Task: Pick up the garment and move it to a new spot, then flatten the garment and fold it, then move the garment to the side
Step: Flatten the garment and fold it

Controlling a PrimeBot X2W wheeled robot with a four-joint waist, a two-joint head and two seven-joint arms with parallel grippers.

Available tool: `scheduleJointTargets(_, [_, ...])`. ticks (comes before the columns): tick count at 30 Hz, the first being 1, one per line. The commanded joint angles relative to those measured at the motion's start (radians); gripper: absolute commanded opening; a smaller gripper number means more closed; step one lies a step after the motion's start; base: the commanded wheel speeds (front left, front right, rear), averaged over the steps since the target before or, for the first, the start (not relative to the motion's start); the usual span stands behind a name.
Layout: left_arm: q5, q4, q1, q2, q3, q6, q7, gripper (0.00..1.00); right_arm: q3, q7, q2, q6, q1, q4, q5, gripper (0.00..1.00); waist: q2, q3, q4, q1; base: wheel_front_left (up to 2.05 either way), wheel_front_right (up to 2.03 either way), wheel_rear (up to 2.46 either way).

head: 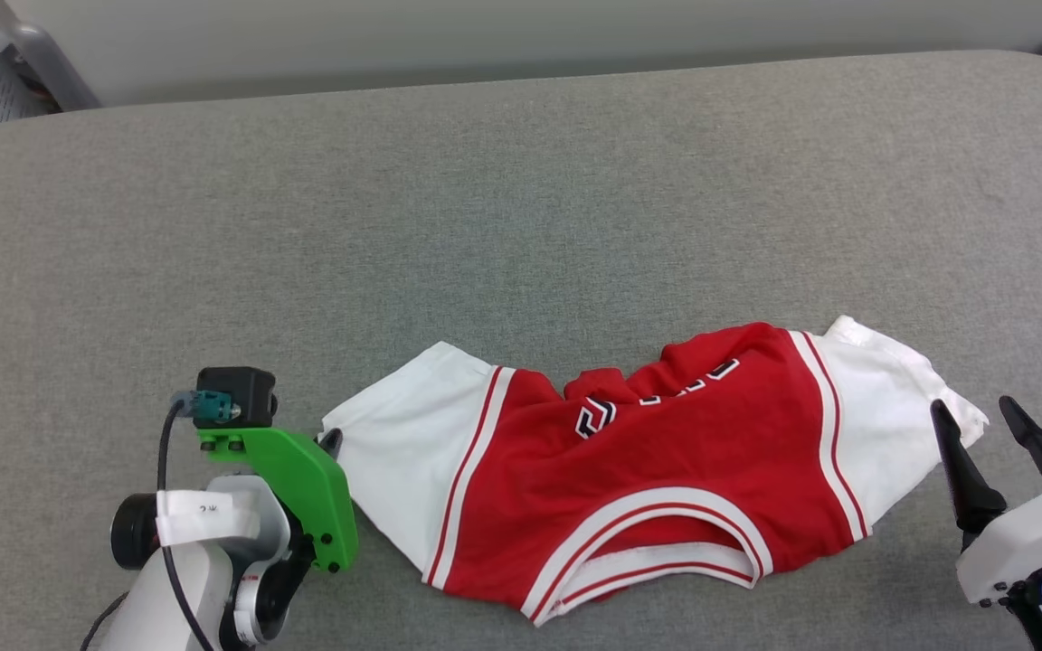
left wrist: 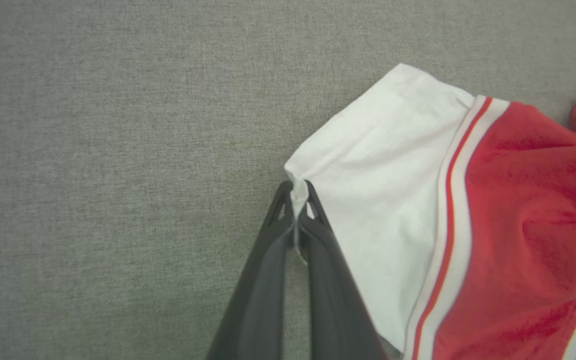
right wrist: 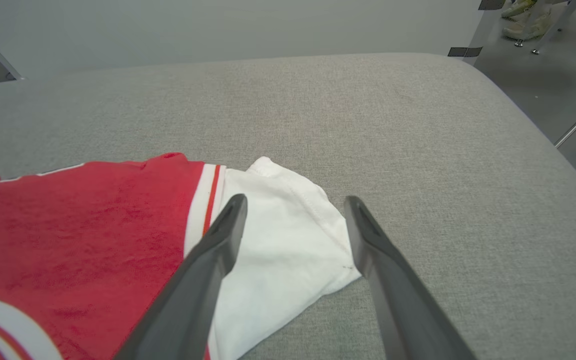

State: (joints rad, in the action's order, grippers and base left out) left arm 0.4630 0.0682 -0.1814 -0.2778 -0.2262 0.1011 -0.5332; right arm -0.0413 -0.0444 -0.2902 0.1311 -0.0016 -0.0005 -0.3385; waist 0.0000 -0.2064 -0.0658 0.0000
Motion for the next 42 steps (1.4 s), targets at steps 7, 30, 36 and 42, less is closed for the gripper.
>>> scheduleJointTargets(7, [0.095, -0.162, 0.072, -0.022, 0.040, -0.016, -0.064, 0.00, -0.024, -0.362, -0.096, 0.000, -0.031, 0.013, -0.078, 1.00, 0.0000, 0.024, 0.050, 0.0000, 0.00, 0.00, 0.00])
scheduleJointTargets(30, [0.112, -0.373, 0.094, -0.050, 0.023, 0.016, -0.159, 0.00, 0.025, -0.743, -0.163, 0.000, -0.214, 0.256, -0.069, 0.67, 0.0000, -0.099, 0.131, 0.0000, 0.00, 0.00, 0.00])
scheduleJointTargets(36, [0.119, -0.352, 0.090, -0.053, 0.034, 0.015, -0.146, 0.00, 0.041, -0.759, -0.164, 0.000, -0.201, 0.275, -0.093, 0.00, 0.0000, -0.084, 0.127, 0.0000, 0.00, 0.00, 0.00])
scheduleJointTargets(42, [0.129, -0.333, 0.091, -0.053, 0.049, 0.008, -0.114, 0.00, 0.030, -0.721, -0.181, 0.000, -0.204, 0.251, -0.097, 0.00, 0.0000, -0.034, 0.107, 0.0000, 0.00, 0.00, 0.00])
